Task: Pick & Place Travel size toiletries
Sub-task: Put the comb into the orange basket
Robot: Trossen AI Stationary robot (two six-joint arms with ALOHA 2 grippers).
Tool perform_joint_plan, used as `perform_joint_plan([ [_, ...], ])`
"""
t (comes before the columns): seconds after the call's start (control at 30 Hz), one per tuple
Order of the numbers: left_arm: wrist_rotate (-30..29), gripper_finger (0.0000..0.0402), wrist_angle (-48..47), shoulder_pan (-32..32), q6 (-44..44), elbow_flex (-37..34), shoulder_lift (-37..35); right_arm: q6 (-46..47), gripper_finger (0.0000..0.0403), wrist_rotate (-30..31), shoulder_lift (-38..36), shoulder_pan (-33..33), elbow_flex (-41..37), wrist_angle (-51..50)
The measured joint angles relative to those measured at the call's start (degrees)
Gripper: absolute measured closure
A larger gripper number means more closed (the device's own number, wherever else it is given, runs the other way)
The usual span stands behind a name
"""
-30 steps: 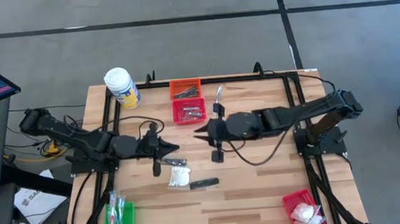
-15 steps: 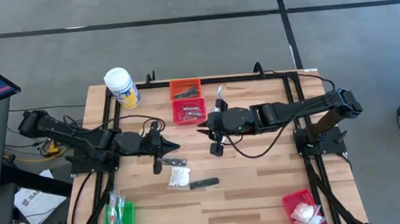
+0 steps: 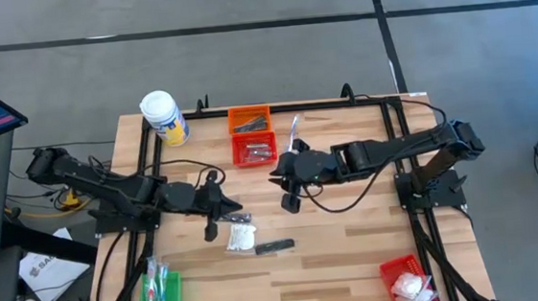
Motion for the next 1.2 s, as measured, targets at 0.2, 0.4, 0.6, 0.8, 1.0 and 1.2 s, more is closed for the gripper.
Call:
perform_joint_plan([
  [0.2,7.1,0.0402,-3.73,0.66,-1.13,0.0,1.31,-4.56,0.0337,-1.31,2.11,-0.46,-0.27,-2.27],
  [0.4,9.25,0.0402,-6.04,1.96,-2.21,0.02,2.1,-3.82,0.0337,-1.46,4.9,-1.25,0.01,-2.08],
  [0.6,12.32,0.0402,-14.55,4.09,-7.63,0.02,6.19,2.71,0.0337,-6.93,7.07,-1.14,0.19,-4.55],
  [0.8,20.04,0.0402,-17.25,5.66,-10.47,0.02,13.7,3.17,0.0337,-13.93,8.32,-1.06,0.08,-5.46],
  [1.0,21.78,0.0402,-17.23,6.94,-11.63,-0.03,19.12,1.1,0.0337,-14.82,8.33,-1.29,0.08,-4.72],
  [1.2,26.34,0.0402,-13.3,8.51,-11.21,0.04,23.11,-1.33,0.0337,-14.82,8.33,-1.29,0.08,-4.71],
])
